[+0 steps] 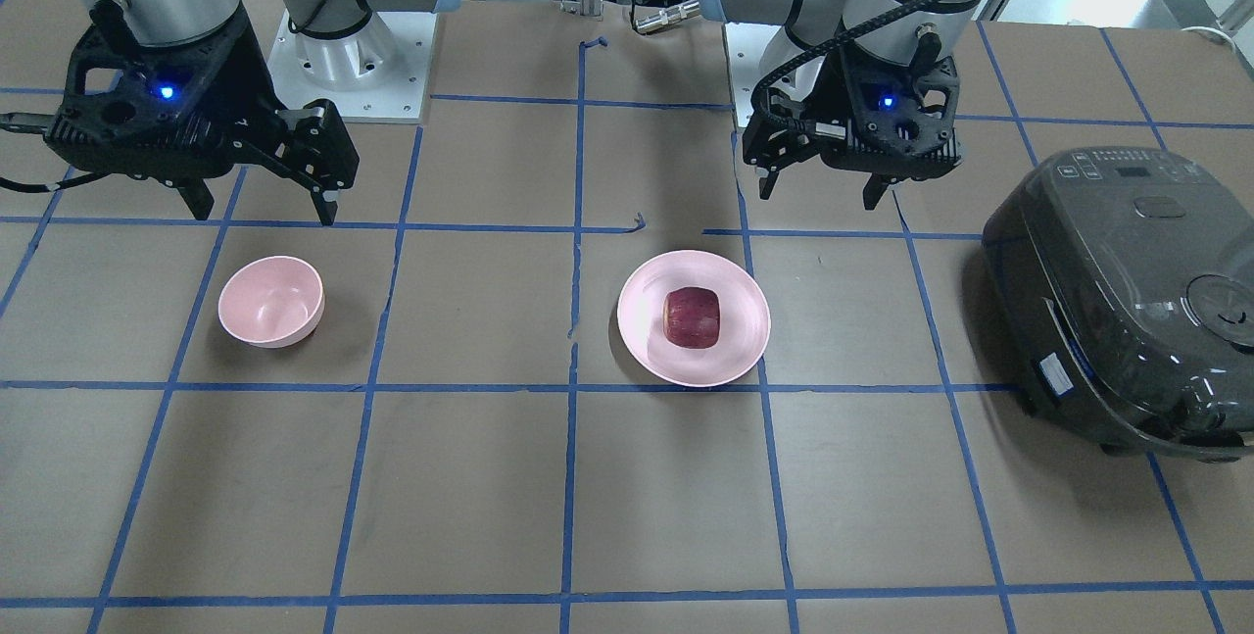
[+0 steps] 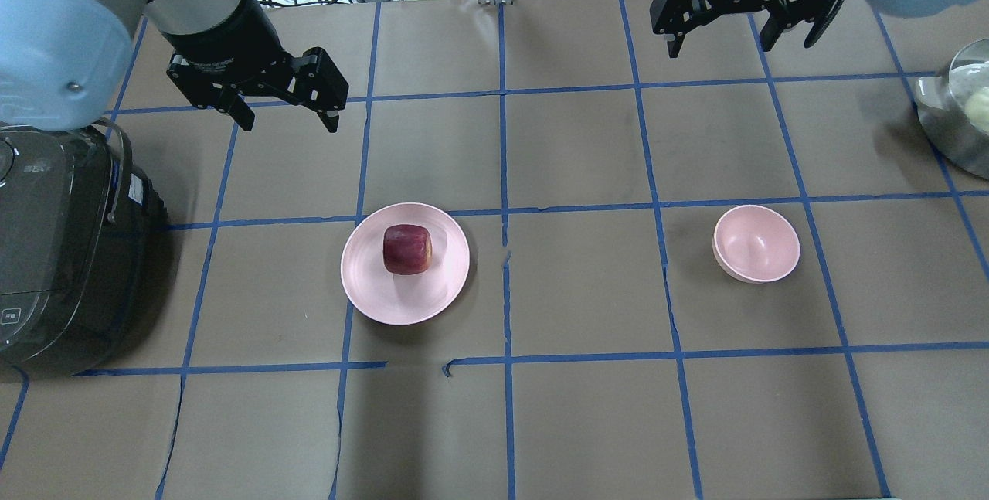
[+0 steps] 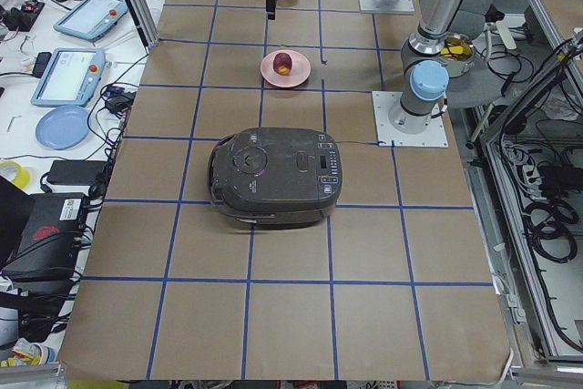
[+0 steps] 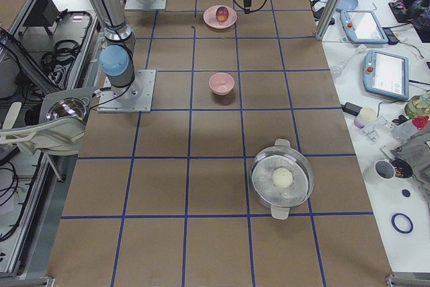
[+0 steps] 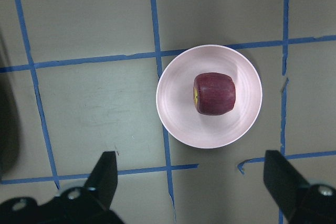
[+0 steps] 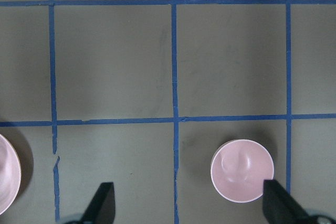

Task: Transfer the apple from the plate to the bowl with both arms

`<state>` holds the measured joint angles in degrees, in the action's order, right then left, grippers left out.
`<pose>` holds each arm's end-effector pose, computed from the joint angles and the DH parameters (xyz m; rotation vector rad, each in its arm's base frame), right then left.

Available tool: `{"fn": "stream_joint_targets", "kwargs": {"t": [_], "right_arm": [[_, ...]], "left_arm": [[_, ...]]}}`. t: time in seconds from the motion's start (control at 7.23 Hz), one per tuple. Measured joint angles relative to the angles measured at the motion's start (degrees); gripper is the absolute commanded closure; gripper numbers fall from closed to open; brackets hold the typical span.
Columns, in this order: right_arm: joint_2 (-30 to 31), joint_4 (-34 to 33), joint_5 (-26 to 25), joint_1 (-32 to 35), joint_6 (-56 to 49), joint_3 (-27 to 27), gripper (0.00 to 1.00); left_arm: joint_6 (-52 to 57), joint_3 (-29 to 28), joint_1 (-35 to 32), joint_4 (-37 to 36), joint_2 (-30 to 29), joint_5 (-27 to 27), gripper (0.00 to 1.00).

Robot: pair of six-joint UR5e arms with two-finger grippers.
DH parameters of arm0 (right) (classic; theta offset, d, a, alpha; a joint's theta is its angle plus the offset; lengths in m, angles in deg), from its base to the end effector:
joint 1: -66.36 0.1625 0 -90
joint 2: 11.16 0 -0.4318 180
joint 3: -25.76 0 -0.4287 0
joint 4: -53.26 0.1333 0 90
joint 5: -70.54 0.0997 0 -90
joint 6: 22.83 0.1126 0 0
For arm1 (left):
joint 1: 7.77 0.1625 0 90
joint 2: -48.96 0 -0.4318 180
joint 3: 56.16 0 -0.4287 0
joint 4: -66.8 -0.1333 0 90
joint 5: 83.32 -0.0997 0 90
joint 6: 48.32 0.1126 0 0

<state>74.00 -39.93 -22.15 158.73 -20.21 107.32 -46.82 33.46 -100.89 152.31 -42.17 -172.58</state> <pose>0.1517 -0.5708 0.5198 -0.0111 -3.0943 0.1866 -0.1642 -0.5359 0.4828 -0.1267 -3.1235 0.1018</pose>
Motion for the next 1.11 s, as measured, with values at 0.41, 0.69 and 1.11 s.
{"fn": "stream_joint_targets", "kwargs": {"t": [0.41, 0.69, 1.11], "right_arm": [[0.0, 0.0, 0.0, 0.0, 0.0, 0.0, 0.0], [0.0, 0.0, 0.0, 0.0, 0.0, 0.0, 0.0], [-0.1, 0.0, 0.0, 0.0, 0.0, 0.0, 0.0]], "left_arm": [[0.2, -0.2, 0.1, -1.0, 0.4, -0.4, 0.0], [0.2, -0.2, 0.1, -0.9, 0.3, -0.4, 0.0], [0.2, -0.3, 0.1, -0.9, 0.2, -0.2, 0.0]]}}
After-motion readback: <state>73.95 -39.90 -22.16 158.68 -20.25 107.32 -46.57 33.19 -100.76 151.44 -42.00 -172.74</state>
